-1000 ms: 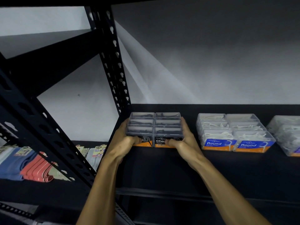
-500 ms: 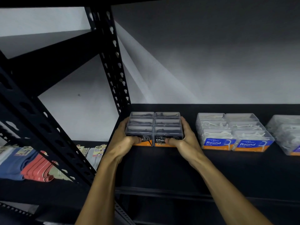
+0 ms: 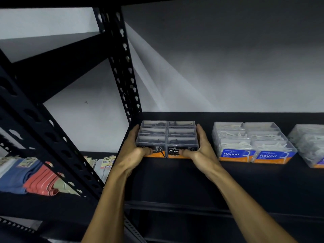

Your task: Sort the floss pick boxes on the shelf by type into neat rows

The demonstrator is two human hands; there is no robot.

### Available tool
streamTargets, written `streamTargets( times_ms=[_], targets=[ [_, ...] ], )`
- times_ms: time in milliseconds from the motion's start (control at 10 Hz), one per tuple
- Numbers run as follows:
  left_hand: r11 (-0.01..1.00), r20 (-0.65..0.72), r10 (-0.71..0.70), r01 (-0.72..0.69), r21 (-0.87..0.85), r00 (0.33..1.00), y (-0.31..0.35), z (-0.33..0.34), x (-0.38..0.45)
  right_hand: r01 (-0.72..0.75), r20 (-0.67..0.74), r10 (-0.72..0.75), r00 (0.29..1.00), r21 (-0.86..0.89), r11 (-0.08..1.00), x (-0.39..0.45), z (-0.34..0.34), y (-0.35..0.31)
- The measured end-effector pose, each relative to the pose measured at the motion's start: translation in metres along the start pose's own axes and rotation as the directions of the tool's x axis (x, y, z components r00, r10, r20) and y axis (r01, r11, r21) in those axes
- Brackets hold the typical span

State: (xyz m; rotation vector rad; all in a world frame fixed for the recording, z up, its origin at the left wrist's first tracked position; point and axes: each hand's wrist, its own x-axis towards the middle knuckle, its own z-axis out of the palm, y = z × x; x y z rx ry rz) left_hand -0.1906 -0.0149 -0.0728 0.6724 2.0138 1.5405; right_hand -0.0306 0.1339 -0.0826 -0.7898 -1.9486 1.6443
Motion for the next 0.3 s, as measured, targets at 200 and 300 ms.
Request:
streamTargets(
  times_ms=[200,300],
  targets=[
    [0.995,-0.015,0.086,-0.086,-0.052,0.996,0.0028,0.0015,-0.0054,0.01,-0.017,-0.011,1.0,-0.038,0.999,-0.0004,0.0002,0.002],
    [0.981,-0.074,0.159,-0.166,-0.095,0.984,0.0025,0.0011,-0.0059,0.071,-0.028,-0.074,0.997,-0.094,0.993,-0.0058,0.0007,-0.003]
  ],
)
